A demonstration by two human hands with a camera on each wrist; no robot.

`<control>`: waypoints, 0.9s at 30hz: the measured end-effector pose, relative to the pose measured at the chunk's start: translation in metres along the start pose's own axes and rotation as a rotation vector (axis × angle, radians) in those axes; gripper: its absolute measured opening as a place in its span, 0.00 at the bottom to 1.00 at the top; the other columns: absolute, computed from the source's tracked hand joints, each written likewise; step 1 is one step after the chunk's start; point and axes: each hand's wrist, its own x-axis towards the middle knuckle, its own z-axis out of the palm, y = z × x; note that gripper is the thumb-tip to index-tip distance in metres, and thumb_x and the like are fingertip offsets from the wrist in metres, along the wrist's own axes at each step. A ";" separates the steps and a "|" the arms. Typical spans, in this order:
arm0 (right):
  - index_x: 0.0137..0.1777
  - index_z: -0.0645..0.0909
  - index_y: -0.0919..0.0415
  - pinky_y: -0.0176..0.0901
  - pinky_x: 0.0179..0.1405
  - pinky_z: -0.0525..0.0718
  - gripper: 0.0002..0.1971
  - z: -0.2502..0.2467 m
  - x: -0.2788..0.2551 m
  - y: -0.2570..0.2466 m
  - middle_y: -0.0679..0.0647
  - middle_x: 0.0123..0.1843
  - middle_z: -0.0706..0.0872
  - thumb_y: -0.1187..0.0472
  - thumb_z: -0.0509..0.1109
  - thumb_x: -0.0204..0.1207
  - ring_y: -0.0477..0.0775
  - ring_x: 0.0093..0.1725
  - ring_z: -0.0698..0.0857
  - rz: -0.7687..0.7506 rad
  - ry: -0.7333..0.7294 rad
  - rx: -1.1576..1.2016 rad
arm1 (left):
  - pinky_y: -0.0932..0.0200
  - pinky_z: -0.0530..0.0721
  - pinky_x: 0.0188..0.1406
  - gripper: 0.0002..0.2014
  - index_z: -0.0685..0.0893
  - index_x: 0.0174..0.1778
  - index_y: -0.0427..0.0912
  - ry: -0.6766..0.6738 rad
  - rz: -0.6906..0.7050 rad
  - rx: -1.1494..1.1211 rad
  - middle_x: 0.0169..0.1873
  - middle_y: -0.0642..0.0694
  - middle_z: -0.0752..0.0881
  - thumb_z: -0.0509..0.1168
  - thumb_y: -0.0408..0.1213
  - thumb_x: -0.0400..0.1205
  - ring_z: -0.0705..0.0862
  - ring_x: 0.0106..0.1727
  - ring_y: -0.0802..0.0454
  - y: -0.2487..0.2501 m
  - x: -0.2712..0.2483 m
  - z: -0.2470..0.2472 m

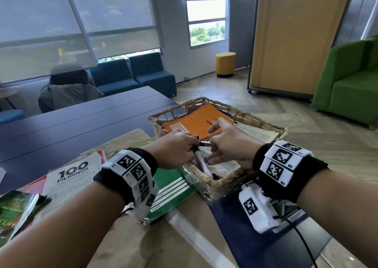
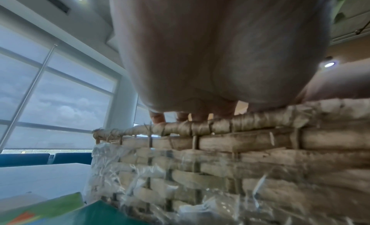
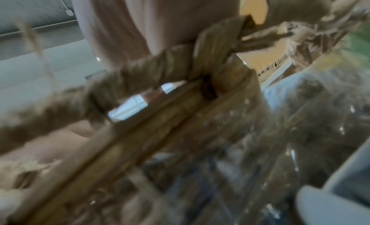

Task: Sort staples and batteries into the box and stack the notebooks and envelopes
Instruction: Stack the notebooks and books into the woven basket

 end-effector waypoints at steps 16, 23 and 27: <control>0.70 0.69 0.57 0.60 0.43 0.94 0.17 0.004 -0.008 -0.012 0.68 0.51 0.79 0.74 0.59 0.87 0.67 0.40 0.89 0.019 -0.067 0.057 | 0.51 0.80 0.61 0.07 0.88 0.49 0.58 0.077 0.199 -0.186 0.55 0.56 0.83 0.65 0.43 0.83 0.81 0.57 0.57 -0.021 -0.009 -0.019; 0.67 0.69 0.57 0.55 0.37 0.90 0.15 0.014 -0.010 -0.013 0.65 0.47 0.79 0.73 0.57 0.86 0.64 0.36 0.86 -0.076 -0.016 -0.111 | 0.68 0.69 0.44 0.05 0.87 0.49 0.49 0.191 0.258 -0.127 0.44 0.57 0.84 0.67 0.44 0.88 0.78 0.45 0.69 -0.017 -0.017 -0.008; 0.66 0.69 0.56 0.60 0.42 0.93 0.15 0.012 -0.013 -0.015 0.67 0.50 0.80 0.73 0.56 0.86 0.68 0.35 0.90 -0.095 -0.001 -0.144 | 0.58 0.70 0.46 0.06 0.89 0.51 0.51 0.220 0.198 -0.083 0.45 0.59 0.84 0.66 0.44 0.88 0.77 0.45 0.70 -0.020 -0.011 -0.003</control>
